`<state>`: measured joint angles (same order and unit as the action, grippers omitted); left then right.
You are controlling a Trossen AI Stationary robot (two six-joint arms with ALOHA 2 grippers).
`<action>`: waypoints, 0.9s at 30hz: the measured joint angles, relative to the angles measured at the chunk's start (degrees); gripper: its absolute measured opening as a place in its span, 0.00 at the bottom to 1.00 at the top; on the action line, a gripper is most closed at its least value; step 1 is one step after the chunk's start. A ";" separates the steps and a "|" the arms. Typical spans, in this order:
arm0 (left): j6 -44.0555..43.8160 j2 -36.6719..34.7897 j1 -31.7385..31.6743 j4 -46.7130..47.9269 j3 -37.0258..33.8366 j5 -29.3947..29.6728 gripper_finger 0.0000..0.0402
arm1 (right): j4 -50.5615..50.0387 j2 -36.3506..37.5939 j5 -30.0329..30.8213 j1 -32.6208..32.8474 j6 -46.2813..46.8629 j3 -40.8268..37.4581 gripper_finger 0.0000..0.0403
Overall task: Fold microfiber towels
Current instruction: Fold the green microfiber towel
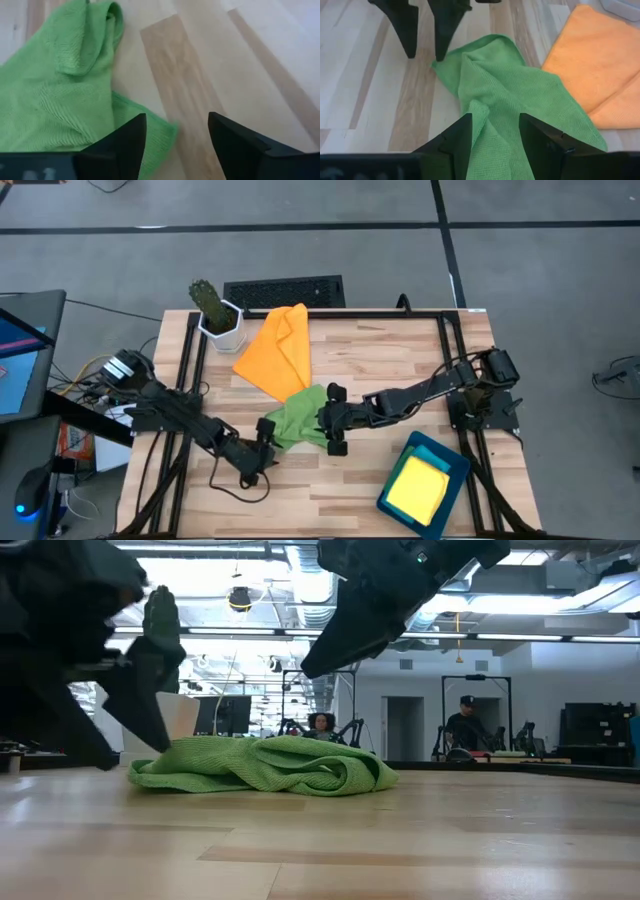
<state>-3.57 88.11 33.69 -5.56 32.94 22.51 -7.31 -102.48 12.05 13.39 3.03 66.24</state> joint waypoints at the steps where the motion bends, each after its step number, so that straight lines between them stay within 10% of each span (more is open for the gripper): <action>1: -0.01 0.49 -0.26 -0.36 0.07 -0.06 0.52 | -0.04 0.00 0.02 0.00 0.00 0.00 0.46; 12: -3.43 5.49 -4.84 -1.43 0.38 -3.38 0.46 | -0.13 0.02 -0.01 0.74 0.45 0.00 0.45; 22: -11.69 5.16 -6.74 1.55 0.69 -6.84 0.05 | -2.50 0.04 -0.12 2.09 1.36 0.02 0.45; 27: -16.11 1.45 -6.27 14.94 6.08 -10.28 0.01 | -3.63 0.07 -0.06 2.26 2.10 0.02 0.45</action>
<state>-19.68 89.56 27.42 9.39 39.03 12.23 -10.94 -102.41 11.99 15.65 5.13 66.26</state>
